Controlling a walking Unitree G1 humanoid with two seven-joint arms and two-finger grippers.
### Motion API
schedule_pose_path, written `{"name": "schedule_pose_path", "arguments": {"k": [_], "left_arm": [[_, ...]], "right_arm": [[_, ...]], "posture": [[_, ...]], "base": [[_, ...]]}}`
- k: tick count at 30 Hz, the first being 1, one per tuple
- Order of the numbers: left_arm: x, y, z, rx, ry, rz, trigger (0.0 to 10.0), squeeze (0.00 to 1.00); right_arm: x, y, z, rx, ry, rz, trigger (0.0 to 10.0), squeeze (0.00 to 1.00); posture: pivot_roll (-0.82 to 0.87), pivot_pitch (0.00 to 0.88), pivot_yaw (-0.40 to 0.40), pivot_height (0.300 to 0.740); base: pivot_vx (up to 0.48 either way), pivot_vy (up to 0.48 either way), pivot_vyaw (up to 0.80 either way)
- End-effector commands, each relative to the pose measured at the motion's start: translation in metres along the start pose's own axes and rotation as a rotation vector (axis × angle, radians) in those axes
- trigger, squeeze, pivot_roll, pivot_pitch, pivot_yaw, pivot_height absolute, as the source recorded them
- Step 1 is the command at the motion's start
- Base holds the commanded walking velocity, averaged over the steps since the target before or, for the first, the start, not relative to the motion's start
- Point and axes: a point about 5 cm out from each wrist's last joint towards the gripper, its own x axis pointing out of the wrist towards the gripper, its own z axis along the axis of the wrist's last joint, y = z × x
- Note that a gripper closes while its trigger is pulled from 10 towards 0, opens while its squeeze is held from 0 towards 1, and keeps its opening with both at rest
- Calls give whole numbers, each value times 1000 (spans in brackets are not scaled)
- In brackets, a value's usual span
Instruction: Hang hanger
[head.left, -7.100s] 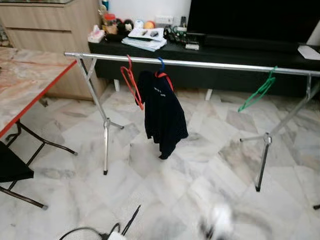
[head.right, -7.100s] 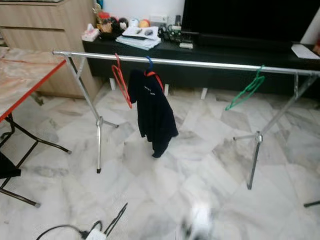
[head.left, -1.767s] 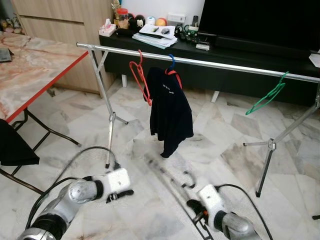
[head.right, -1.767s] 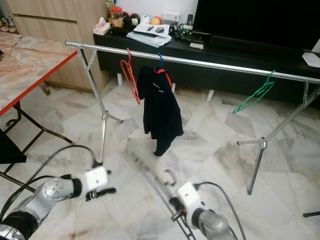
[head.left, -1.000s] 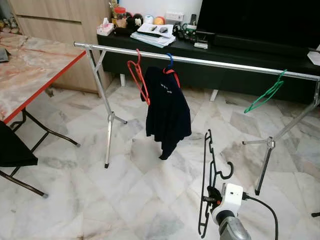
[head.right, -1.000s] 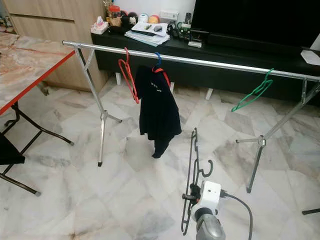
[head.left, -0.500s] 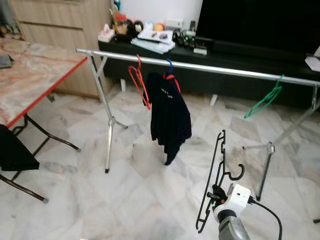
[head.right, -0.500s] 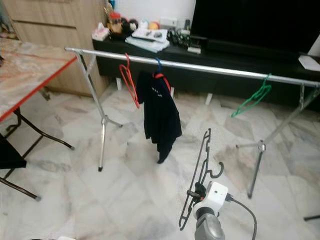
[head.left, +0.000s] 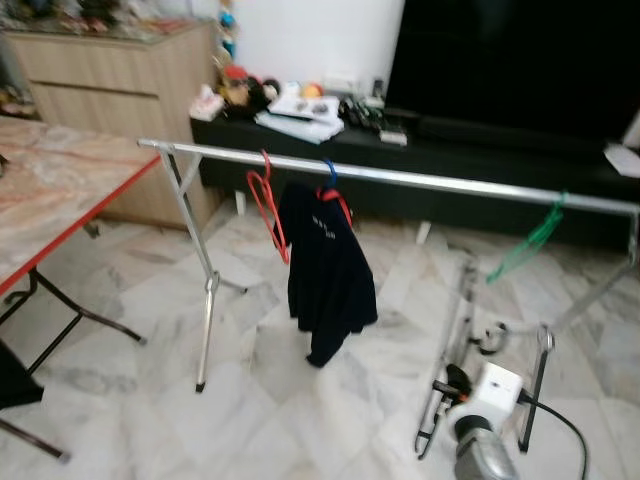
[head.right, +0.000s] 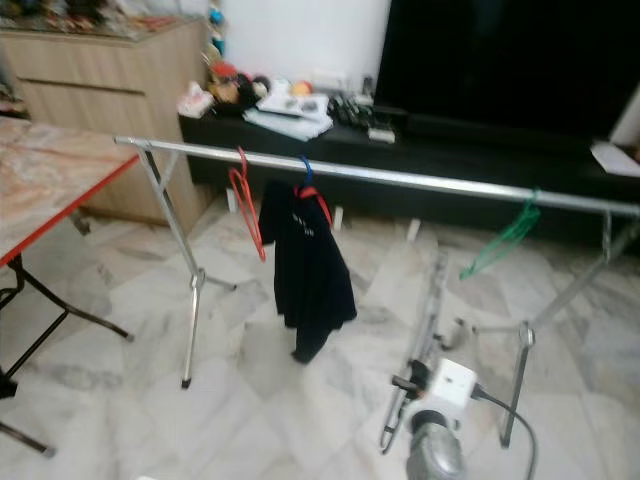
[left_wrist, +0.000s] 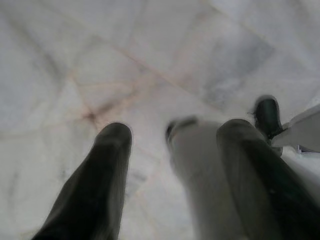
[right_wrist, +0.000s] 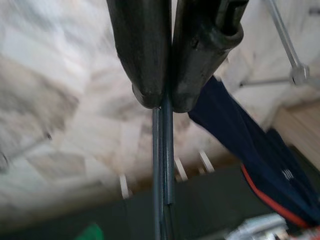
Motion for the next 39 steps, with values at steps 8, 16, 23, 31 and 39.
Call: {"name": "schedule_pose_path", "arguments": {"k": [8,16,23,31,39], "left_arm": [[-2,12,-7,20,35,31,10000,0],[-2,12,-5,19,33,27,10000,0],[-2,9,-7,10,43,3,10000,0],[-2,1,-13,8,66,-3,10000,0],[-2,-8,-16,4,73,-7,10000,0]], "right_arm": [[4,9,4,-4,-5,18,10000,0],[6,6,8,-5,-15,-4,10000,0],[8,8,7,-23,17,-10,10000,0],[11,5,14,-9,4,-49,10000,0],[8,-1,6,0,38,-91,10000,0]], "posture": [[-27,0,-57,740],[-24,12,-54,740],[-19,23,-54,740],[-16,35,-57,740],[-10,47,-58,740]], "base": [[403,0,0],[397,0,0],[87,0,0],[0,0,0],[0,0,0]]}}
